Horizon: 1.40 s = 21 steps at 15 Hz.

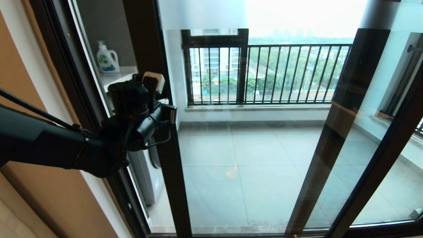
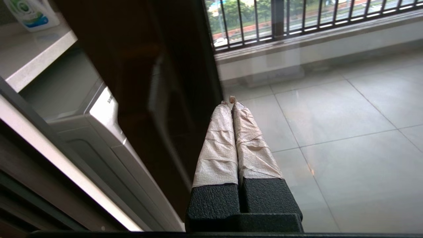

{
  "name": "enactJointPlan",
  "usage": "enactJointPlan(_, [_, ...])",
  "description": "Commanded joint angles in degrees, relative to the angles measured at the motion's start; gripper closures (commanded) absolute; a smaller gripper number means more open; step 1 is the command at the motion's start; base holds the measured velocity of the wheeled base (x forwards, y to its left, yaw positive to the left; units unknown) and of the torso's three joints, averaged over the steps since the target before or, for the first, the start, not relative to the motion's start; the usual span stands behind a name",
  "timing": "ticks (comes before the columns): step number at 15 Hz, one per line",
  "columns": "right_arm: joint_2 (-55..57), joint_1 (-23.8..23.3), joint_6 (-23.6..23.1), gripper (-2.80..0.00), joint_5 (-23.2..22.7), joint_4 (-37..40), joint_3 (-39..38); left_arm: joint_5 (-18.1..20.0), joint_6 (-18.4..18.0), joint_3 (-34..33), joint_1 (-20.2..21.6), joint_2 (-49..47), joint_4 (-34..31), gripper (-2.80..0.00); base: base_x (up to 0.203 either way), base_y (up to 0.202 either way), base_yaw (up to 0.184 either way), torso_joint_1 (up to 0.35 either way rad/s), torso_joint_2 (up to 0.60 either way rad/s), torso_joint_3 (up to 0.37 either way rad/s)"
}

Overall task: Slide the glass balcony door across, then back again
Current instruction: Close the slid door

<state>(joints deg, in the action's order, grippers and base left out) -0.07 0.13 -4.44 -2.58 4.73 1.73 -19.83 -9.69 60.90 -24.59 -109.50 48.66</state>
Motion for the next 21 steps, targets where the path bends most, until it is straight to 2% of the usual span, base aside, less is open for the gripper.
enactJointPlan(1, [0.07,0.04,-0.05,0.00,-0.05,0.02,0.01,0.25,0.05,-1.24,0.05,2.61,0.48,0.00,0.000,0.000,0.000,0.000,0.00,0.000])
enactJointPlan(4, [0.07,0.04,-0.05,0.00,-0.05,0.02,-0.03,0.26,0.18,-4.44,0.45,4.04,2.03,0.00,0.000,0.000,0.000,0.000,0.00,0.000])
enactJointPlan(7, [0.07,0.04,-0.05,0.00,-0.05,0.02,0.03,0.60,0.18,-7.52,3.47,5.01,4.58,0.00,0.000,0.000,0.000,0.000,0.00,0.000])
enactJointPlan(13, [0.07,0.04,-0.05,0.00,-0.05,0.02,0.01,7.51,0.49,-13.01,11.22,8.63,4.83,0.00,0.000,0.000,0.000,0.000,0.00,0.000])
enactJointPlan(16, [0.07,0.04,-0.05,0.00,-0.05,0.02,-0.05,8.32,1.11,-11.24,13.40,6.58,4.86,0.00,0.000,0.000,0.000,0.000,0.00,0.000])
enactJointPlan(21, [0.07,0.04,-0.05,0.00,-0.05,0.02,0.03,8.40,1.17,-6.47,14.48,3.29,4.79,0.00,0.000,0.000,0.000,0.000,0.00,0.000])
